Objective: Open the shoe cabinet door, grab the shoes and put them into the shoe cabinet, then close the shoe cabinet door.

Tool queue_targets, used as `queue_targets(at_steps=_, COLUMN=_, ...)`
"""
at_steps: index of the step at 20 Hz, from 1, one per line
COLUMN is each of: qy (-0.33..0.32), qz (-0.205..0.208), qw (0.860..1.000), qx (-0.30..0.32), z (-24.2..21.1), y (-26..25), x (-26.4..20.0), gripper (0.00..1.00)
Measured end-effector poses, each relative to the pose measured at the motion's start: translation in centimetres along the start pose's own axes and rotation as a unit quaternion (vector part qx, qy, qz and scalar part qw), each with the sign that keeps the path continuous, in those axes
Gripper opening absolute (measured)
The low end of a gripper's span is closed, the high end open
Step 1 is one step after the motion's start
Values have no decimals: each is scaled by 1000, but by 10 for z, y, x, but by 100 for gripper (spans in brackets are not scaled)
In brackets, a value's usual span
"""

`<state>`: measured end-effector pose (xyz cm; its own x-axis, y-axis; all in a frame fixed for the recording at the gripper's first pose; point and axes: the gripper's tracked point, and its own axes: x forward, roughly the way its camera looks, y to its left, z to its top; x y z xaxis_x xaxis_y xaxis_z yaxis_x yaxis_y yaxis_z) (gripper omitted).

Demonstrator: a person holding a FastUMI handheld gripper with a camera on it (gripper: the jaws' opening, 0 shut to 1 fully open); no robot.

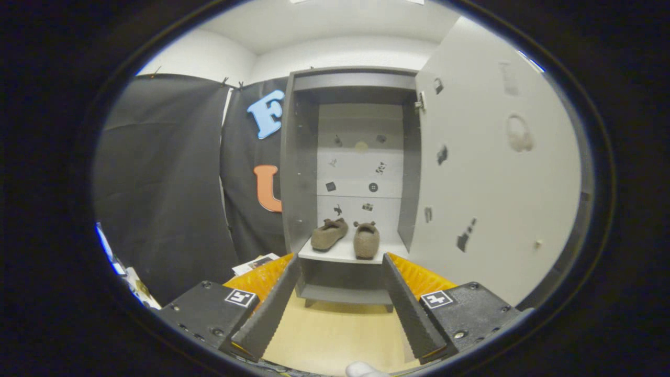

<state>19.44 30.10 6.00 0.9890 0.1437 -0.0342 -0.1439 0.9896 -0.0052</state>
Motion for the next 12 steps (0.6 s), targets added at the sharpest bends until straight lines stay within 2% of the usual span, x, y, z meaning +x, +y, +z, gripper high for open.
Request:
queue_targets(at_steps=5, qy=-10, qz=-53, qw=999, qx=9, z=-5, y=-71, x=-78, gripper=99)
queue_targets(at_steps=10, qy=-11, qz=-127, qw=992, qx=14, z=-14, y=-173, x=-124, gripper=100)
queue_targets(at_steps=12, qy=-12, qz=-139, qw=990, qx=24, z=-14, y=-210, x=-131, gripper=100)
